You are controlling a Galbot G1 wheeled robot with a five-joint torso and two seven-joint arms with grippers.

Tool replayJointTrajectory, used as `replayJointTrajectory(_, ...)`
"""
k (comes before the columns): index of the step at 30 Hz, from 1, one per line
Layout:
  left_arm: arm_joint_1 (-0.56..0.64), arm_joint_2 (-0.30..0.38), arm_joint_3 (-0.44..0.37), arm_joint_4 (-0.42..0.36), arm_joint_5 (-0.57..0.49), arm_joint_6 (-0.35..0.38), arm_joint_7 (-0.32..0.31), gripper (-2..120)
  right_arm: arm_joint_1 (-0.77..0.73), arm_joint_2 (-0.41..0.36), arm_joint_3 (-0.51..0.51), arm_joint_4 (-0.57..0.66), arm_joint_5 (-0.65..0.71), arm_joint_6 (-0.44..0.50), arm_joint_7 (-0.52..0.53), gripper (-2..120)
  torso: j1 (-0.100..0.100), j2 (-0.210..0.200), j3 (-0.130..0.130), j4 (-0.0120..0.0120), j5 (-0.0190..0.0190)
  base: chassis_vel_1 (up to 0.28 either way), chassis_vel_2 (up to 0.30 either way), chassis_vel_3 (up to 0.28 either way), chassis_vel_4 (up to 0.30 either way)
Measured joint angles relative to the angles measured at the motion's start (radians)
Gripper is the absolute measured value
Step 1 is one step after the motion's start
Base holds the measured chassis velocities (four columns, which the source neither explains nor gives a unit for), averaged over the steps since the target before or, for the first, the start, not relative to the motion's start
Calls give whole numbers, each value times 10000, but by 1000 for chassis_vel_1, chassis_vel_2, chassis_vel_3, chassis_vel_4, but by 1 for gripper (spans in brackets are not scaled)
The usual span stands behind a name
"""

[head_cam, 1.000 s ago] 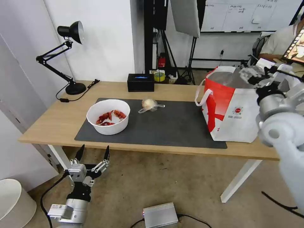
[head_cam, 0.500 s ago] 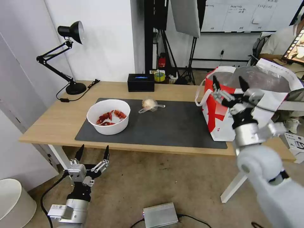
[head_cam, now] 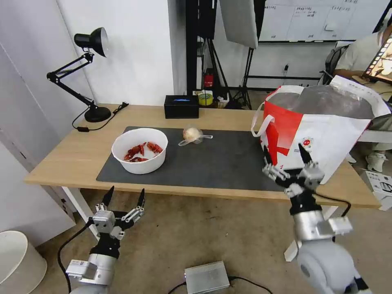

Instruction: Pick up the trash from the table and place it into the takeout bag.

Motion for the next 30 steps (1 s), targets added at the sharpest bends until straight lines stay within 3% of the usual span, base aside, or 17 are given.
replayJointTrajectory(20,-326,352,-204,408,-611,249,-112,100,-371,212,-145,-1691,-325,696,-1213,100,1,0,1,1,2,0,0,0,0)
replayJointTrajectory(30,-255,204,-273,161,-573,231,-108,100,-594,597,-254,-1093,-392,952,-480,100,1,0,0,1,1,0,0,0,0)
